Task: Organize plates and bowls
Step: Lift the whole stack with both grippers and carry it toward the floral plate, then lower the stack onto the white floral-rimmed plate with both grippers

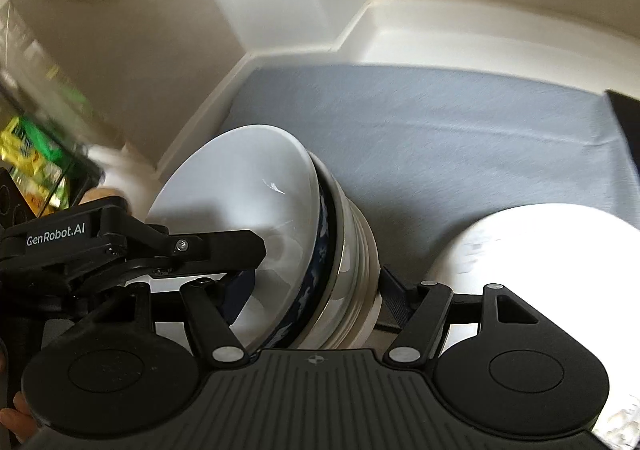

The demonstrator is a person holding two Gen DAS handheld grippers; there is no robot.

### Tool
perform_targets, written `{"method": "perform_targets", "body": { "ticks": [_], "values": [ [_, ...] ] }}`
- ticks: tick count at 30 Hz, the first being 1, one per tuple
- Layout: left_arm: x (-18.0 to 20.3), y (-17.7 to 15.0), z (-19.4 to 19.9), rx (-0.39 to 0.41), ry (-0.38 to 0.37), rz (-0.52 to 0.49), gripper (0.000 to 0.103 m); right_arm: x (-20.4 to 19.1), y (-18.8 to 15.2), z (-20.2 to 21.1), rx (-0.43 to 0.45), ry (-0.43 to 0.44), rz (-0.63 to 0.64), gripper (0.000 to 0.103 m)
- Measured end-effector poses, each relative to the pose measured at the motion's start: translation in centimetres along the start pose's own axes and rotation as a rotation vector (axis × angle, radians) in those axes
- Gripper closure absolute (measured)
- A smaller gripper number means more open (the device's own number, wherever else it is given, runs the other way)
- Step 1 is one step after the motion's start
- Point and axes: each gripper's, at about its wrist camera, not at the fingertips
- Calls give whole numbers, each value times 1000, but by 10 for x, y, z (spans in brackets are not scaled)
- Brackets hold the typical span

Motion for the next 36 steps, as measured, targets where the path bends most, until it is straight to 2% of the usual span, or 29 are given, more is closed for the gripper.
{"method": "perform_targets", "body": {
  "ticks": [10,16,20,27,36],
  "values": [
    [76,-26,-55,-149,-124,-164,11,60,-9,69,114,-167,-113,33],
    [102,-53,-91,-248,-125,-233,11,101,-32,92,125,-237,-208,33],
    [113,-63,-116,-280,-91,-257,11,119,-47,92,110,-238,-262,33],
    [115,-74,-135,-289,-31,-272,11,135,-55,82,89,-203,-300,33],
    [117,-78,-136,-272,-1,-279,11,143,-54,74,75,-178,-269,33]
  ]
}}
Point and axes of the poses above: each gripper's, at about its wrist camera, not at the fingertips, and z roughly against the way its jaws point, x to its right, y to its top, and after that the axes turned 10 degrees about x, right-handed
